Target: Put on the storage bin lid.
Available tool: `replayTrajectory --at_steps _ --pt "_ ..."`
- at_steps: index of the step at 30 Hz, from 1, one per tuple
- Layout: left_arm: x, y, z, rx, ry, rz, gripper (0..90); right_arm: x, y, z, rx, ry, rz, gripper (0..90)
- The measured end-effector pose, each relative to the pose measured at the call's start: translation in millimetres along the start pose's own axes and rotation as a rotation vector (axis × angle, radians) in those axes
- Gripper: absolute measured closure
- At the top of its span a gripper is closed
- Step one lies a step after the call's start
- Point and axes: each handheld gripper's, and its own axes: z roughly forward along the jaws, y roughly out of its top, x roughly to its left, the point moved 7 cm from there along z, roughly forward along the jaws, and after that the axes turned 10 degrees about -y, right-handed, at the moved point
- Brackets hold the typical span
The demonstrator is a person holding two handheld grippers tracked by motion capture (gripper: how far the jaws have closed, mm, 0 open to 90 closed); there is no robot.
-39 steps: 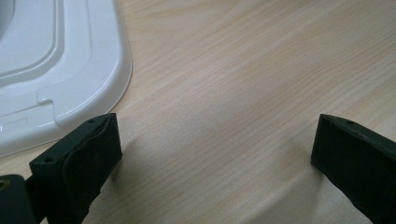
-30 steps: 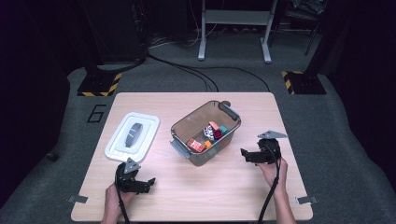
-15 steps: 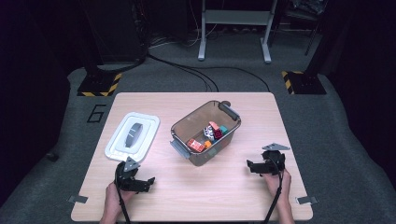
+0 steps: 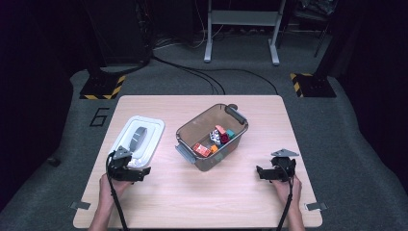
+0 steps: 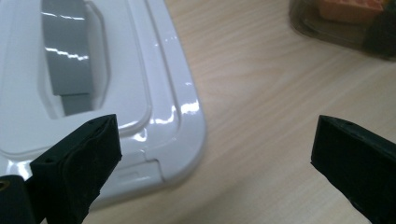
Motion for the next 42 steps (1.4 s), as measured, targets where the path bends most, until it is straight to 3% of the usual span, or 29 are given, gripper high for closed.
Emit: replayTrajectory --at_steps 9,14,21,23,25,27,28,32,39,42 --pt "33.3 22.8 0.5 -0.019 0.011 -0.055 0.0 -0.3 0.0 0.1 0.0 -0.003 -0.001 0.0" --pt "53.3 33.0 4.1 -0.023 0.049 -0.086 0.0 -0.3 0.1 0.2 -0.001 -0.002 -0.001 0.0" --pt "76.3 43.6 19.3 0.01 0.067 -0.119 1.3 -0.3 0.2 0.2 -0.001 -0.001 -0.001 0.0" --pt "80.4 46.7 24.2 0.007 0.068 -0.117 10.5 -0.3 0.2 0.2 -0.001 -0.001 -0.001 0.0" --pt "84.6 48.0 28.6 0.026 0.104 -0.091 18.5 -0.3 0.2 0.2 0.0 0.0 -0.001 0.0" --pt "85.2 47.6 35.7 0.037 0.109 -0.078 33.0 -0.3 0.2 0.2 -0.001 0.001 -0.001 0.0" --pt "86.3 47.0 38.9 0.043 0.119 -0.077 34.0 0.0 0.2 0.1 -0.001 0.003 -0.001 0.0" --pt "89.5 45.1 46.2 0.053 0.152 -0.078 65.9 0.1 0.2 0.1 -0.002 0.005 0.0 0.0" --pt "85.6 49.4 41.1 0.035 0.156 -0.062 67.2 0.0 0.2 0.0 -0.002 0.005 0.0 0.2" --pt "83.7 50.7 34.5 0.032 0.134 -0.059 67.1 0.0 0.2 0.0 -0.002 0.004 0.0 0.2"
